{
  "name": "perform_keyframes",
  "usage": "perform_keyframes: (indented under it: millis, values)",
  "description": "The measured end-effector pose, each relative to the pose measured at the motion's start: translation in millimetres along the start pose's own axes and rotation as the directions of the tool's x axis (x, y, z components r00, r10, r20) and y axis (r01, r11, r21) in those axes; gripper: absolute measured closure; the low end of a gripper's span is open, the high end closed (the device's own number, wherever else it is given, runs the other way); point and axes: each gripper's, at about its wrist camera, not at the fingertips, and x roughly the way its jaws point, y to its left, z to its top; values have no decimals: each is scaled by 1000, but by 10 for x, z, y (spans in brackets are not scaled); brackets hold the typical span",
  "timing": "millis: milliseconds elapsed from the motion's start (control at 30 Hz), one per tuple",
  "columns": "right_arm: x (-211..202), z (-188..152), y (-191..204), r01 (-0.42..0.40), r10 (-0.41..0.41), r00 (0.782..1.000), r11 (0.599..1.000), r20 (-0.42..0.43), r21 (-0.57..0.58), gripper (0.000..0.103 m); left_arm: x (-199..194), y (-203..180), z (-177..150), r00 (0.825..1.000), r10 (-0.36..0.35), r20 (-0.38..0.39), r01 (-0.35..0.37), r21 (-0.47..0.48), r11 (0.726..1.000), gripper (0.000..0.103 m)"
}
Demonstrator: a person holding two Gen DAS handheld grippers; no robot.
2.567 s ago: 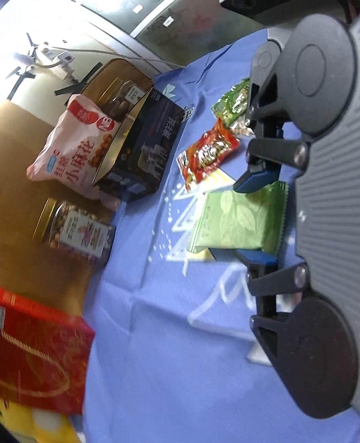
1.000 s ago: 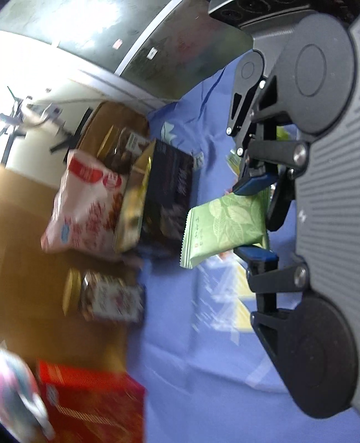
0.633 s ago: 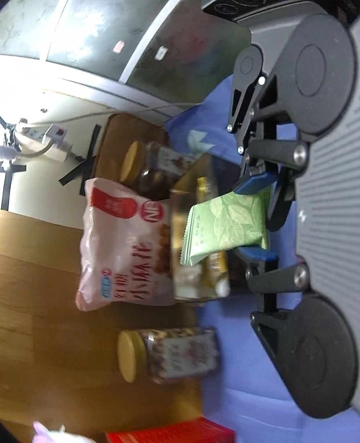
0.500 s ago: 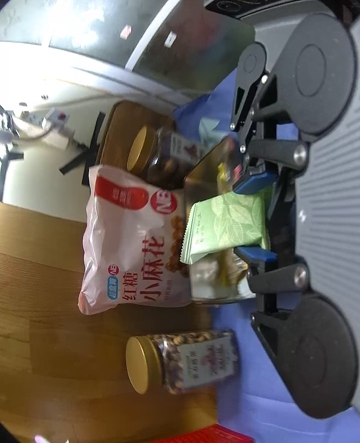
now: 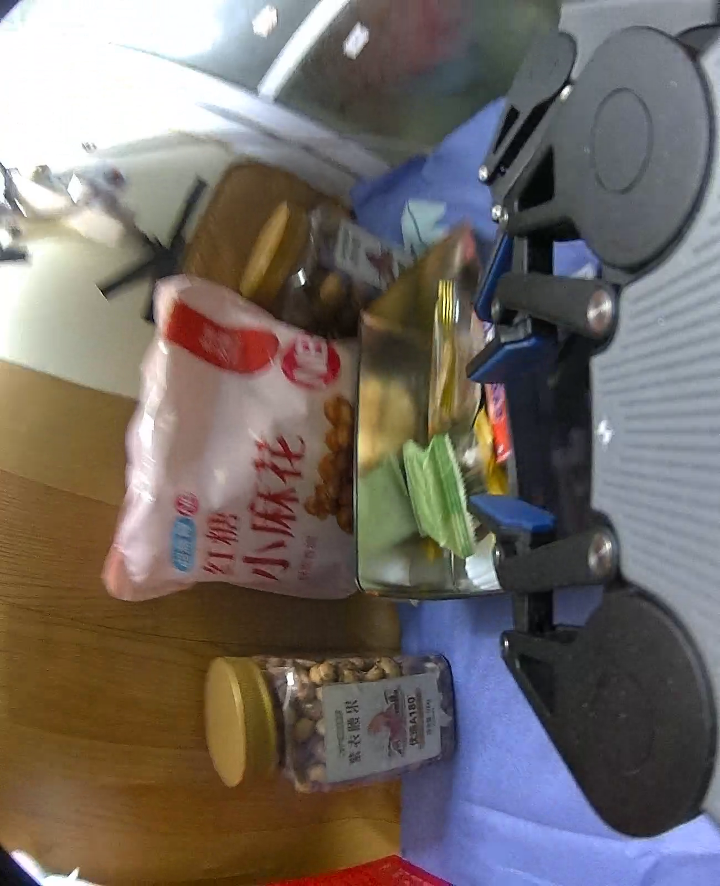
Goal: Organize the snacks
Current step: 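Move the left gripper to the clear bag of seeds on the cloth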
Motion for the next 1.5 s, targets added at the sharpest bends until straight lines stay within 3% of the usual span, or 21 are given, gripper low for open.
perform_keyframes:
  millis: [100, 367, 567, 633, 733, 833, 933, 1033, 1133, 1233, 1267, 1367, 1500]
  values:
    - [-256, -113, -5, -14, 14, 1000, 998, -8, 59, 48, -273, 13, -187, 1000, -31, 6, 31, 7, 1000, 52]
    - [-694, -607, -132, -12, 46, 991, 965, -124, 261, 49, -541, 211, -879, 991, -65, -121, 55, -77, 995, 53]
    - [-875, -804, -101, -28, 96, 980, 936, -176, 352, 50, -700, 200, -1138, 976, -166, -140, 147, -142, 979, 53]
    - [-914, -840, -37, -47, 121, 975, 932, -186, 359, 60, -700, 110, -1215, 970, -185, -157, 168, -116, 979, 53]
    - [-978, -816, 114, -78, 143, 974, 939, -178, 334, 70, -707, 52, -1321, 969, -177, -171, 164, -89, 982, 53]
    - [-1001, -770, 342, -88, 134, 973, 968, -185, 236, 72, -741, 100, -1374, 967, -190, -169, 172, -115, 978, 53]
    - [-902, -776, 514, -151, 204, 957, 958, -208, 243, 75, -834, 162, -1410, 978, -142, -152, 125, -119, 985, 54]
    - [-749, -821, 759, -193, 250, 938, 953, -241, 235, 74, -936, 334, -1478, 980, -136, -142, 112, -167, 980, 53]
    - [-620, -809, 980, -232, 283, 927, 948, -247, 217, 68, -1071, 469, -1529, 989, -83, -120, 61, -175, 983, 53]
    - [-498, -799, 1114, -301, 365, 891, 920, -269, 251, 68, -1200, 604, -1544, 993, -50, -108, 27, -207, 978, 53]
    - [-521, -785, 1149, -308, 368, 890, 921, -268, 240, 68, -1236, 638, -1540, 994, -43, -103, 19, -219, 976, 53]
    - [-647, -715, 1041, -282, 333, 917, 930, -218, 234, 68, -1310, 704, -1495, 994, -68, -83, 45, -252, 967, 53]
    - [-823, -704, 675, -161, 223, 957, 940, -184, 301, 68, -1250, 590, -1397, 989, -128, -73, 109, -225, 968, 53]
